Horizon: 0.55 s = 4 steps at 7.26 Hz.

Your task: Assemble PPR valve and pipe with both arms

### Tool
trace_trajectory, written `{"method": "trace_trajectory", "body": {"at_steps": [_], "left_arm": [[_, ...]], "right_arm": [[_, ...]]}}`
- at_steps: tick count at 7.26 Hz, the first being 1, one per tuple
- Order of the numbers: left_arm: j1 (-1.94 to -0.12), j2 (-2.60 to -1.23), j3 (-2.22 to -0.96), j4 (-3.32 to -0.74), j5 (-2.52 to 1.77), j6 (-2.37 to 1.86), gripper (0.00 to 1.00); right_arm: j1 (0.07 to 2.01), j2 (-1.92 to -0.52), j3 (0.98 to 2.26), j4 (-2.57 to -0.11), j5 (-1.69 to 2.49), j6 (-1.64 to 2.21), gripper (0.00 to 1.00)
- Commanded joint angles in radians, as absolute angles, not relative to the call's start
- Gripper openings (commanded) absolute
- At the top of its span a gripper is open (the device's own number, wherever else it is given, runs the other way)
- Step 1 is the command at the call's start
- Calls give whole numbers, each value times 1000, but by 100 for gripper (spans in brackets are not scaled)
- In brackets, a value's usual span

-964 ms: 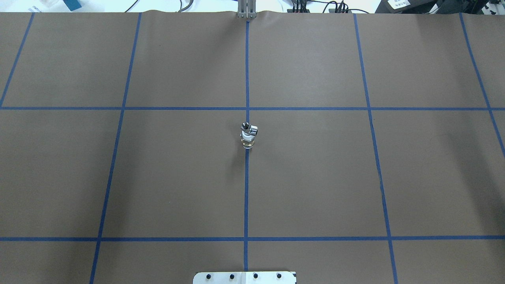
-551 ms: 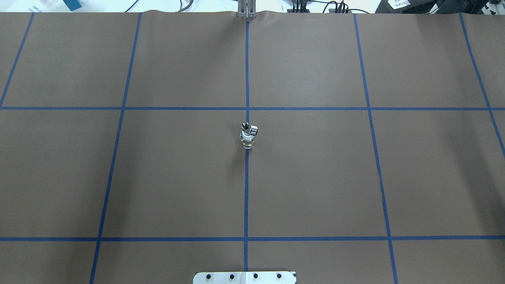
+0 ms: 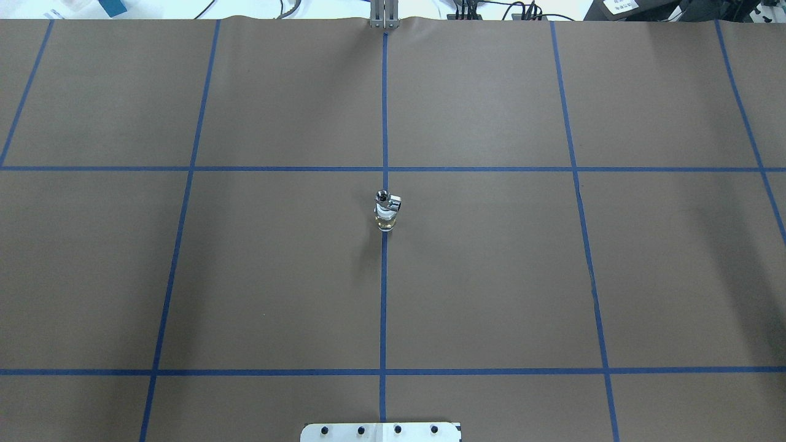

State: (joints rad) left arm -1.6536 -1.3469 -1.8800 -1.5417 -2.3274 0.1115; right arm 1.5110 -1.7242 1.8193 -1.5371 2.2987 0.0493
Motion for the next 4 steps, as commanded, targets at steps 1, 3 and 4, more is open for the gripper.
{"method": "trace_trajectory", "body": {"at_steps": [1, 3, 4], "left_arm": [[-1654, -1347, -1879, -1542, -2327, 112, 100], [-1652, -1347, -1878, -1542, -2327, 110, 100], [-1652, -1345, -1872, -1542, -2327, 112, 100]], "right_arm": [[1511, -1724, 1819, -1536, 2298, 49, 100], [1511, -1724, 1819, -1536, 2298, 49, 100], [1511, -1724, 1819, -1536, 2298, 49, 100]]}}
